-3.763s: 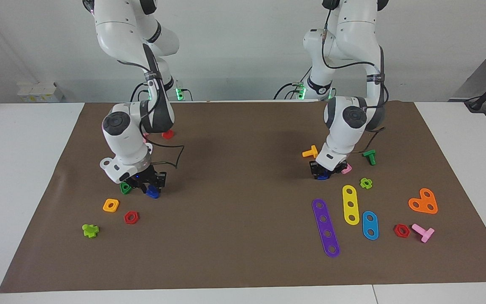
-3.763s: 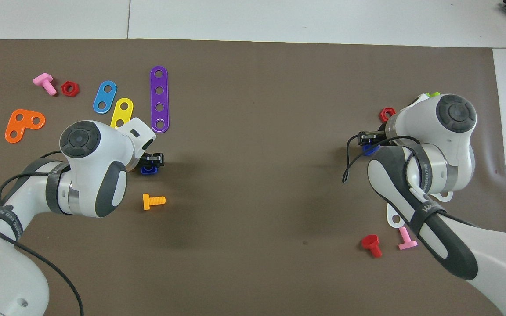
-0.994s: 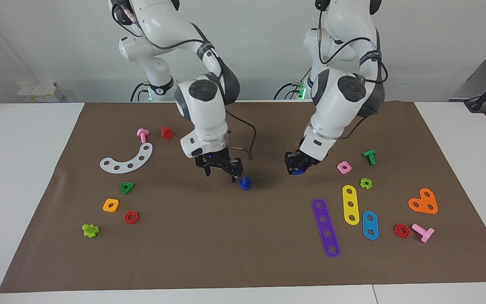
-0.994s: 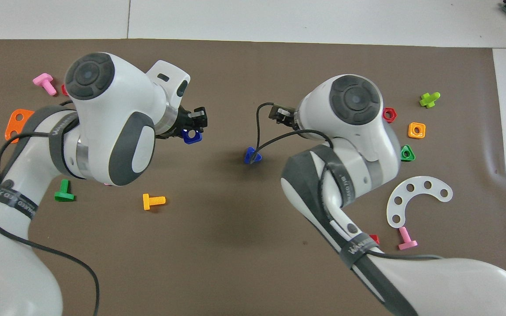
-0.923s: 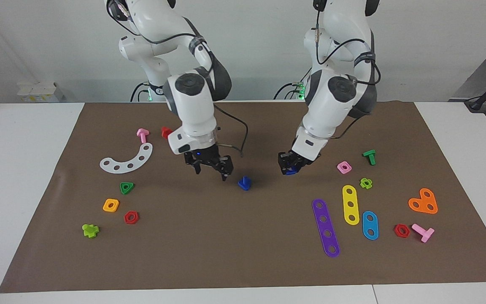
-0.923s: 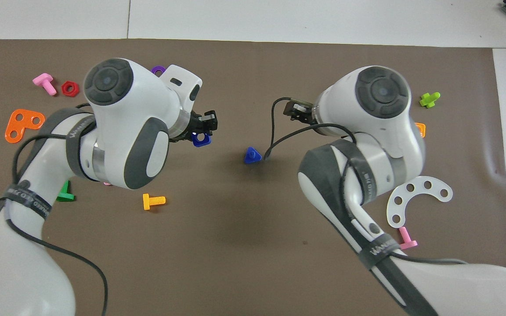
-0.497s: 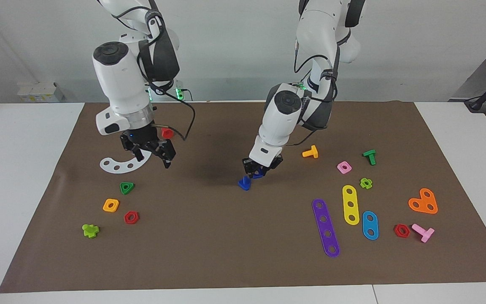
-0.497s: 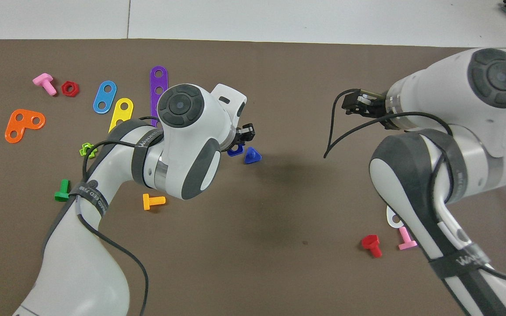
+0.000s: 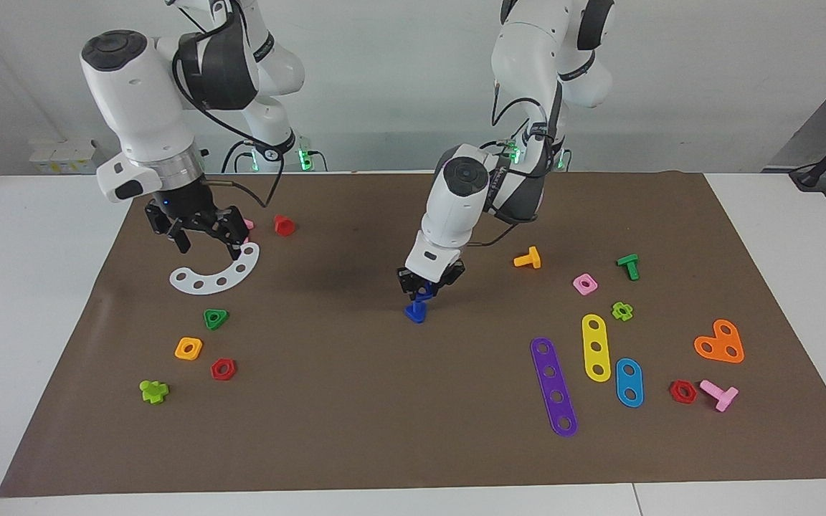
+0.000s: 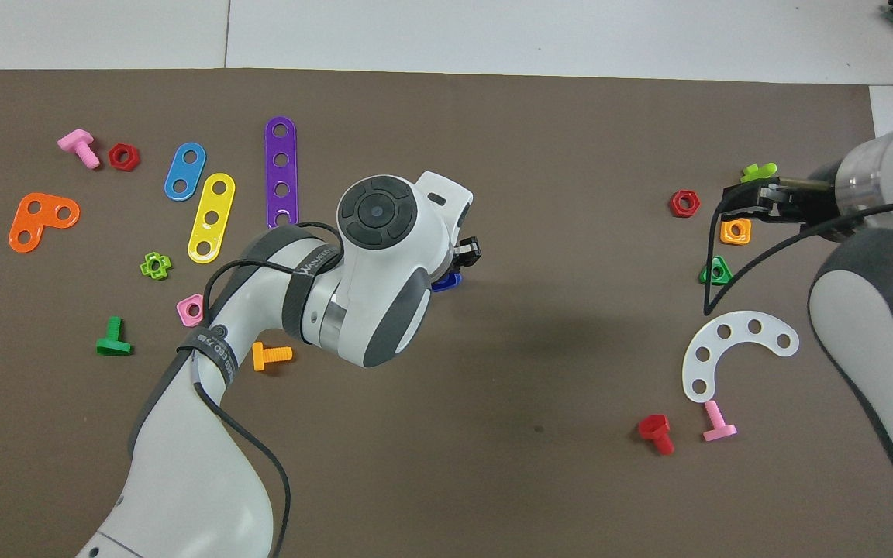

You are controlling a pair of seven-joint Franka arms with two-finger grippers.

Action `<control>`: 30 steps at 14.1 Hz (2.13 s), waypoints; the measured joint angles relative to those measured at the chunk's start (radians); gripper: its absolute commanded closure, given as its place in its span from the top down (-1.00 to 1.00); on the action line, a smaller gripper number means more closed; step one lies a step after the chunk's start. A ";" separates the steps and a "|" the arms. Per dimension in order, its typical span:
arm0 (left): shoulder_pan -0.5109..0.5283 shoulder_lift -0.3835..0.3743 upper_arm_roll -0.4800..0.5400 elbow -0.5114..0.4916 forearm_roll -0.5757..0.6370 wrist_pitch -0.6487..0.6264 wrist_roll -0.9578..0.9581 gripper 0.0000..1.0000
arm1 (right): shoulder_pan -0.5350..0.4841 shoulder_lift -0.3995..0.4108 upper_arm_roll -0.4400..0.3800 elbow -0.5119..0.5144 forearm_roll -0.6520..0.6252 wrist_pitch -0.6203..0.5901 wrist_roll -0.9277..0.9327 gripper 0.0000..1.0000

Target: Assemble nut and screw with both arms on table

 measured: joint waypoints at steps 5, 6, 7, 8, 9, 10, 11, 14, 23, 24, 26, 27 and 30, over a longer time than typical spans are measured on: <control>-0.001 0.021 0.004 -0.005 0.000 0.040 -0.003 -1.00 | -0.025 -0.014 -0.001 0.082 0.001 -0.161 -0.126 1.00; -0.001 0.023 0.004 -0.011 0.000 0.055 -0.003 -1.00 | -0.025 -0.014 -0.001 0.092 0.001 -0.183 -0.147 1.00; -0.002 0.024 0.004 -0.021 0.000 0.072 -0.003 -1.00 | -0.025 -0.014 0.000 0.099 0.002 -0.202 -0.166 1.00; -0.003 0.025 0.003 -0.030 0.000 0.090 -0.003 -1.00 | -0.024 -0.014 0.001 0.104 0.002 -0.219 -0.180 1.00; -0.005 0.025 0.002 -0.039 0.000 0.101 -0.003 -1.00 | -0.023 -0.014 0.004 0.107 0.002 -0.232 -0.186 1.00; -0.009 0.025 0.001 -0.051 0.000 0.113 -0.003 -1.00 | -0.020 -0.014 0.007 0.110 0.002 -0.241 -0.187 1.00; -0.014 0.025 0.001 -0.062 0.000 0.129 -0.003 -1.00 | -0.017 -0.014 0.010 0.111 0.002 -0.246 -0.187 1.00; -0.026 0.026 0.002 -0.093 0.000 0.141 -0.003 -1.00 | -0.015 -0.014 0.015 0.111 0.002 -0.248 -0.187 1.00; -0.028 0.025 0.004 -0.090 0.061 0.141 -0.001 1.00 | -0.017 -0.014 0.014 0.111 0.002 -0.248 -0.187 1.00; -0.027 0.025 0.007 -0.075 0.066 0.120 -0.001 1.00 | -0.017 -0.014 0.014 0.111 0.002 -0.248 -0.187 1.00; -0.020 0.025 0.023 -0.004 0.069 -0.002 -0.001 0.96 | -0.017 -0.014 0.014 0.111 0.002 -0.248 -0.187 1.00; 0.000 0.026 0.030 0.045 0.071 -0.075 0.001 0.93 | -0.017 -0.014 0.014 0.111 0.002 -0.248 -0.187 1.00; 0.113 0.018 0.036 0.174 0.076 -0.263 0.116 0.93 | -0.017 -0.014 0.014 0.111 0.002 -0.248 -0.187 1.00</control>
